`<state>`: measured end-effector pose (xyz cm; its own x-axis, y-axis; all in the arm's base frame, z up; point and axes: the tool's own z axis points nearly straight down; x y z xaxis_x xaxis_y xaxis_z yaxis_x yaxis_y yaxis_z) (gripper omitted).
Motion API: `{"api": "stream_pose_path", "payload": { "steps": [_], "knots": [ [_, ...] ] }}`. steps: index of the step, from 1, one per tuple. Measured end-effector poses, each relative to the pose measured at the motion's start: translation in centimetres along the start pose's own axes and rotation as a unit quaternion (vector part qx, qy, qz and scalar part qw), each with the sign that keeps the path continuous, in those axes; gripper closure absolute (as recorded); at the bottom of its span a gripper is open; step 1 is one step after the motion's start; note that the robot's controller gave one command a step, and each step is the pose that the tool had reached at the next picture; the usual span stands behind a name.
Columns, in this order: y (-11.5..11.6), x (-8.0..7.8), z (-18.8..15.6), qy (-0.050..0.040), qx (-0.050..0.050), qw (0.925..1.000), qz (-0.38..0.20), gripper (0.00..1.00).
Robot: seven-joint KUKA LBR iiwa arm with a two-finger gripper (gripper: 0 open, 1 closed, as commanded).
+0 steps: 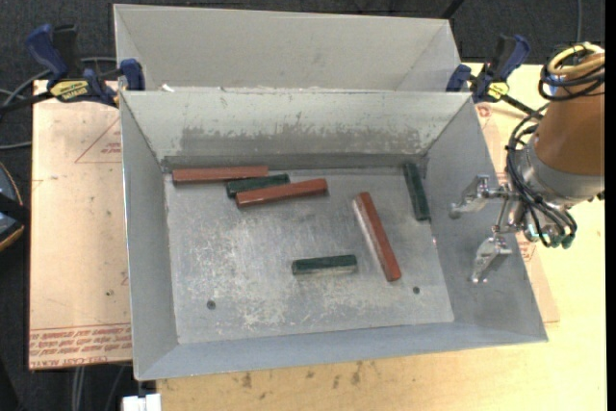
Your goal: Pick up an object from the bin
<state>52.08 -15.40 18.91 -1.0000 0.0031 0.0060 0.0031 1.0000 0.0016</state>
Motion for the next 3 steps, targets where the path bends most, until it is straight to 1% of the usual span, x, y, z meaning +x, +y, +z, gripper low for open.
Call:
{"api": "stream_pose_path", "payload": {
  "steps": [1,2,3],
  "knots": [
    [0.1,-0.2,-0.4,-0.0036,0.001,1.0,-0.002,0.0],
    [3.0,0.3,4.1,-0.0073,0.002,1.0,0.0,0.0],
    [6.4,-0.2,5.8,0.0018,-0.001,1.0,-0.008,0.0]
  ]
}}
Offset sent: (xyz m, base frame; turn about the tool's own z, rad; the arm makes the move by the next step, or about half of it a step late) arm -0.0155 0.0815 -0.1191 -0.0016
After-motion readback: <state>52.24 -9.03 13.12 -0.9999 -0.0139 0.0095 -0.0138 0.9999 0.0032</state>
